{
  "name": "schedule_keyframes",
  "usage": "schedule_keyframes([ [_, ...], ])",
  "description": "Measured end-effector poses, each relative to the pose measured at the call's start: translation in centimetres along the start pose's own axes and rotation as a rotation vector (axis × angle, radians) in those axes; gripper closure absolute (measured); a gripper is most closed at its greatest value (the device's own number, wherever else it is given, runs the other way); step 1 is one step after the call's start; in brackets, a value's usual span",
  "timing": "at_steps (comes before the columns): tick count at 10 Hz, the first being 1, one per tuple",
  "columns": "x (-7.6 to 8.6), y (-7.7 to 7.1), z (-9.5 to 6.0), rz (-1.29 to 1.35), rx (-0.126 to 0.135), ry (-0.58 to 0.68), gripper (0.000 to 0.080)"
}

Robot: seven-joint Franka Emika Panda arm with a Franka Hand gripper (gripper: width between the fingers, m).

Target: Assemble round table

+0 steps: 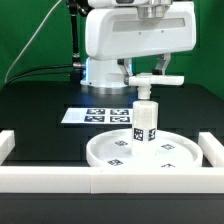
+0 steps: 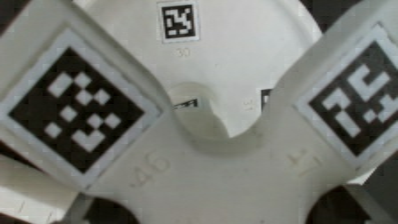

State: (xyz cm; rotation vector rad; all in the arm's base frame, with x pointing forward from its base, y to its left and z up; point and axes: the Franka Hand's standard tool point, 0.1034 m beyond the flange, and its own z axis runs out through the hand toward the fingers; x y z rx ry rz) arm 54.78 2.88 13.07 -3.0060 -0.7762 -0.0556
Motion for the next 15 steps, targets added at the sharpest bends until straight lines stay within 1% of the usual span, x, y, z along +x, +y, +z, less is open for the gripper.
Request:
schedule_keyframes([
  [2, 0.15, 0.02, 0.10, -0.001, -0.001, 0.002, 0.0353],
  [4, -0.11, 0.12, 0.65, -0.002, 0.000, -0.003, 0.0353],
  [5, -0.12, 0.29, 0.66, -0.003, -0.005, 0.004, 0.0352],
  [7, -0.04, 0.26, 0.66, -0.003, -0.004, 0.003, 0.0351],
  [10, 0.57, 0.00, 0.69, -0.010, -0.006, 0.008, 0.0351],
  [15, 0.60, 0.08, 0.68, -0.012, -0.007, 0.010, 0.0351],
])
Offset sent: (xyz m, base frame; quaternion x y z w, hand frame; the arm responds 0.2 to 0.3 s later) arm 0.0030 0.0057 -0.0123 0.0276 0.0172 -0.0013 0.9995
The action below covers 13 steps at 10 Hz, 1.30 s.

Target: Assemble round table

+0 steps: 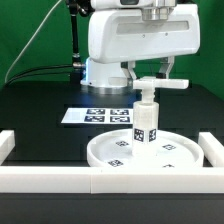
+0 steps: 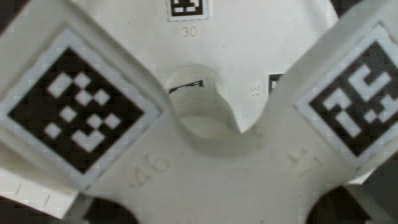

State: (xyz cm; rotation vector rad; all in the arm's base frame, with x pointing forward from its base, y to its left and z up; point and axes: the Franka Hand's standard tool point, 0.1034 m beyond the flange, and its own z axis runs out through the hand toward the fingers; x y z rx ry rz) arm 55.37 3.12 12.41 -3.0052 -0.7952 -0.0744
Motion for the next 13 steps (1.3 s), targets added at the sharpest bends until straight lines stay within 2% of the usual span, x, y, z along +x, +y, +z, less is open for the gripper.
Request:
schedule_keyframes([
  [5, -0.2, 0.3, 0.1, -0.019, 0.000, -0.003, 0.0351],
  [7, 0.1, 0.2, 0.4, -0.024, 0.013, -0.026, 0.0351],
  [9, 0.3, 0.2, 0.8, -0.025, 0.015, -0.030, 0.0351],
  [13, -0.3, 0.2, 1.9, -0.020, 0.021, -0.045, 0.0351],
])
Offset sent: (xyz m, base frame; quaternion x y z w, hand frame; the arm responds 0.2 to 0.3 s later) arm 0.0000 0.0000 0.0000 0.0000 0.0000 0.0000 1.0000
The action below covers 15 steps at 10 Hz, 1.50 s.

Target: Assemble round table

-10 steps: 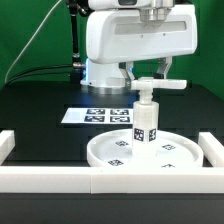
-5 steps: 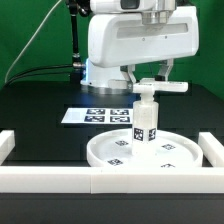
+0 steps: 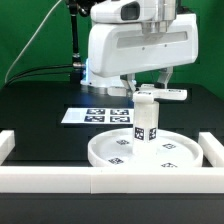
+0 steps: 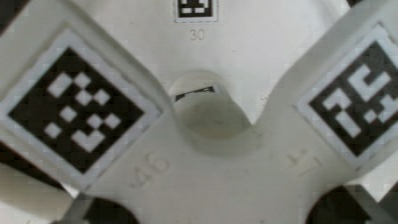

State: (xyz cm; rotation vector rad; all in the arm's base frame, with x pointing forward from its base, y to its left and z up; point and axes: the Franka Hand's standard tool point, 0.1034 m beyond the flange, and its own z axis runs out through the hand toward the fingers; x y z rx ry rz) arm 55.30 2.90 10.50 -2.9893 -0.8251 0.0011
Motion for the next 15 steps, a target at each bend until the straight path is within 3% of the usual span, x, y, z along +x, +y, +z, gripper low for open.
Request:
schedule_keyframes([
  [4, 0.67, -0.03, -0.04, 0.036, -0.031, 0.048, 0.0351],
  [11, 0.67, 0.01, -0.07, 0.054, -0.030, 0.048, 0.0351],
  [15, 0.69, -0.10, 0.04, 0.649, 0.006, 0.075, 0.0351],
])
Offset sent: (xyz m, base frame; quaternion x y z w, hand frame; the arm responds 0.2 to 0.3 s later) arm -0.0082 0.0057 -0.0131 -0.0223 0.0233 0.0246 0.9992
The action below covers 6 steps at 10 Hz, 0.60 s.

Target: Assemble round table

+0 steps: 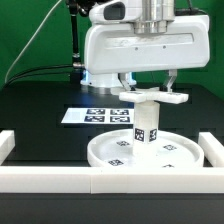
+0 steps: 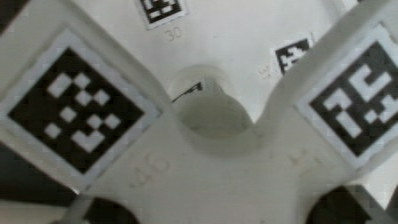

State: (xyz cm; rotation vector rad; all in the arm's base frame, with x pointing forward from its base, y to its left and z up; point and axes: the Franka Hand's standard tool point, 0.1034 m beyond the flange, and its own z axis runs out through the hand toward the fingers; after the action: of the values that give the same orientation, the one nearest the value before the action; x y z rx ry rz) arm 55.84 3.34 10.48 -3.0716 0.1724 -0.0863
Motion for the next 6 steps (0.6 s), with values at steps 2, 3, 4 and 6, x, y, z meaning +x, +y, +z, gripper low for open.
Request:
schedule_keyframes([
  [2, 0.16, -0.51, 0.06, 0.235, 0.014, 0.034, 0.0351],
  [3, 0.12, -0.62, 0.09, 0.306, 0.025, 0.048, 0.0351],
  [4, 0.13, -0.78, 0.06, 0.387, 0.032, 0.057, 0.0351],
  [6, 0.13, -0.74, 0.08, 0.474, 0.042, 0.054, 0.0351],
])
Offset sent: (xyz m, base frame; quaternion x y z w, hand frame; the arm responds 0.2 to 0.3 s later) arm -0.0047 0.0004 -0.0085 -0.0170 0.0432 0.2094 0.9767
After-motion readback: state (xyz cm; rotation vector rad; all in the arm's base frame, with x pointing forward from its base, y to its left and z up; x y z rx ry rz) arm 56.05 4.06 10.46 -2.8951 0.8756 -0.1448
